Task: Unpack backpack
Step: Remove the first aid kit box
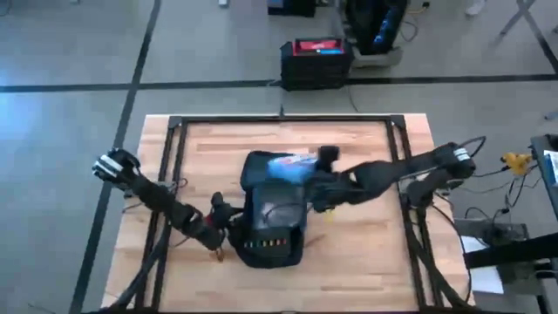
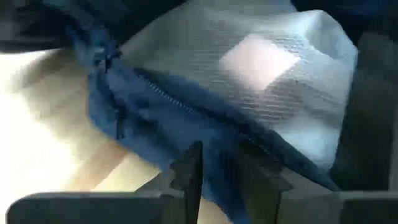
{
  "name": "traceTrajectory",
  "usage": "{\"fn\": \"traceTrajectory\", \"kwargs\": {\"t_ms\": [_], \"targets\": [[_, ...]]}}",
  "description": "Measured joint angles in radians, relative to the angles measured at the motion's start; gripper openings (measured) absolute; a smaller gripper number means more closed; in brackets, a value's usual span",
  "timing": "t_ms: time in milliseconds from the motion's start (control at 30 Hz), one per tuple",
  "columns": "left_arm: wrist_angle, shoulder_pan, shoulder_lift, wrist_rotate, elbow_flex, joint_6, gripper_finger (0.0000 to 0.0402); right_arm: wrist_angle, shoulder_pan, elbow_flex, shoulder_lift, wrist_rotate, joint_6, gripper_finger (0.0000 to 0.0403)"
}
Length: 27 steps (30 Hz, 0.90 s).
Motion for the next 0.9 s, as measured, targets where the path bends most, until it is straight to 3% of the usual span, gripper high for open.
{"fn": "traceTrajectory", "kwargs": {"t_ms": [133, 267, 433, 567, 800, 900], "targets": [[0.001, -0.021, 0.082, -0.037, 0.046, 0.026, 0.008, -0.238, -0.049, -0.065, -0.014, 0.028, 0.233, 0.0154], [-0.028, -0.021, 0.081, -0.045, 0.079, 0.113, 0.008, -0.285, -0.083, -0.166, -0.016, 0.023, 0.314, 0.0154], [-0.126, -0.024, -0.044, -0.036, 0.101, 0.178, 0.008, -0.237, -0.137, -0.329, -0.005, 0.02, 0.304, 0.0154], [-0.17, -0.038, -0.136, 0.033, 0.096, 0.183, 0.008, -0.187, -0.183, -0.476, -0.003, 0.02, 0.298, 0.0154], [-0.173, -0.08, -0.145, 0.036, 0.084, 0.192, 0.008, -0.012, -0.254, -0.687, -0.01, 0.021, 0.288, 0.0155], [-0.179, -0.081, -0.142, 0.039, 0.083, 0.192, 0.008, 0.056, -0.296, -0.745, -0.005, 0.037, 0.271, 0.0189]]}}
